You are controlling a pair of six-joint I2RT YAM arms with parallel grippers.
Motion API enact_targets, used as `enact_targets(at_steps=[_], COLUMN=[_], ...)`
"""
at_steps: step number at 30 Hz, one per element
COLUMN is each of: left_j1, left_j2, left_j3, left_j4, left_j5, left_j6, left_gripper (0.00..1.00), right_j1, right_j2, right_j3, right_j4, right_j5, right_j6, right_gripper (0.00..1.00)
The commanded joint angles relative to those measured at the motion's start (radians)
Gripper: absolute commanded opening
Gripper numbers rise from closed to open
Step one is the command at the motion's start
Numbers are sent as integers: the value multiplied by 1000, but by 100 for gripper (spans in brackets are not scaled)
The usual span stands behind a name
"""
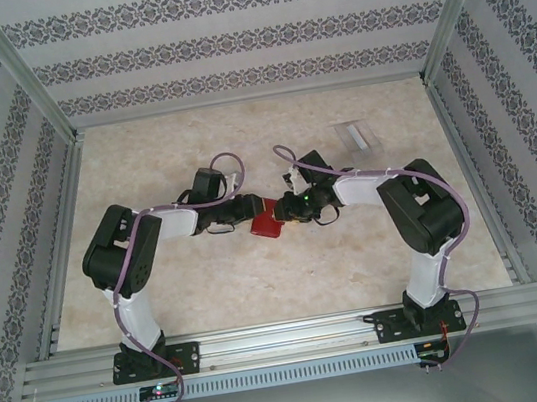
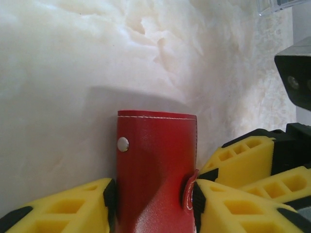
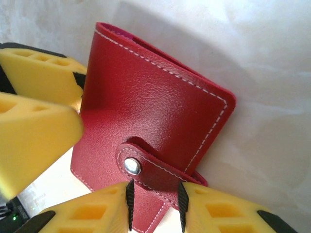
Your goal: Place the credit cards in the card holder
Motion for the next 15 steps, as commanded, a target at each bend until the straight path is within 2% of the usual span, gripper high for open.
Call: enact_targets(at_steps=[1,4,6,9,15], left_j1=[-24,-25,-24,-25,-30], left_j2=[17,-13,-5,-3,31], left_j3=[-1,0,15,-7,-6], left_j4=[-88,-163,-197,-154,-120], left_j5=[-18,-70,-55,-9,34], left_j6=[23,47,55,19,-15], left_gripper=[52,53,53,53,44], right_j1=[3,8,8,5,12], right_j2=[-29,-55,-65,-69,-23], right_j3=[-31,-51,-64,-90,-110], right_j4=[18,31,38,78,184], right_j5=[91,119,141,156,113], right_j6=[52,75,88,119,172], right_gripper=[35,36,36,36,34])
